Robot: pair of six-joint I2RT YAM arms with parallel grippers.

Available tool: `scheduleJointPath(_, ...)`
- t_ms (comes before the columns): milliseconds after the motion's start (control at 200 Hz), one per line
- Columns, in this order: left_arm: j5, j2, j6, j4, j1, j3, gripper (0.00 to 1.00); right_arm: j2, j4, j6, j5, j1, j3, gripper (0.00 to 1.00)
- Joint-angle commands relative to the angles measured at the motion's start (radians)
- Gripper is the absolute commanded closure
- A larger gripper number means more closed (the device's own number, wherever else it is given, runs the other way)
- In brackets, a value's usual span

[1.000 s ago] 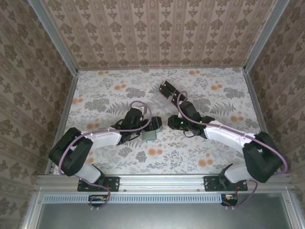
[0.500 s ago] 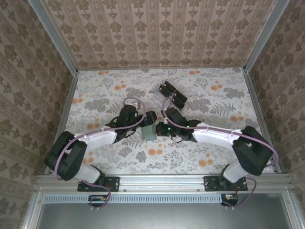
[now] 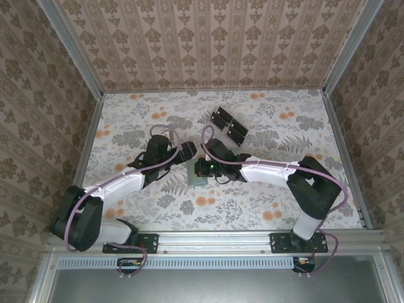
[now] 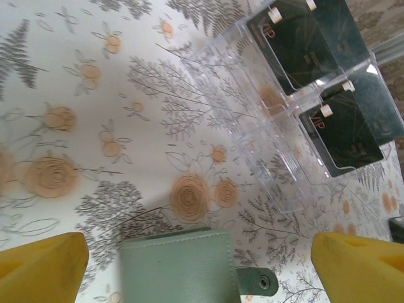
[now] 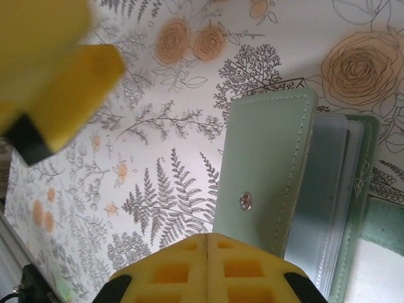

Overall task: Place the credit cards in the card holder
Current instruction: Close the card holder at the center of the table.

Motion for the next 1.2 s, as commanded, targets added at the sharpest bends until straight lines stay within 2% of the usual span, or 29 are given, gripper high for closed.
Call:
scheduleJointPath(0,-0.021,-0.068,0.041,-0.131,0.035,-0.007,0.00,0.041,-0.027,-0.022,0.002,0.000,0.035,1.00)
scheduleJointPath(160,-0.040,-0.119,0.127,-0.317,0.068,0.010,0.00,0.067,-0.014,-0.021,0.006,-0.014,0.025,1.00)
scheduleJointPath(295,-0.015,-0.090,0.204,-0.426,0.067,0.028,0.00,0.100,0.005,-0.021,-0.012,-0.015,0.026,1.00)
scheduleJointPath(485,0.001,-0.088,0.239,-0.424,0.038,-0.038,0.00,0.139,0.020,-0.014,-0.027,-0.016,0.033,1.00)
scheduleJointPath(840,-0.053,-0.094,0.239,-0.331,-0.118,-0.103,0.00,0.156,0.030,-0.001,-0.033,-0.019,0.016,1.00)
scheduleJointPath(1195,-0.079,-0.016,0.225,-0.265,-0.138,-0.106,0.00,0.162,0.033,0.005,-0.029,-0.022,0.008,1.00)
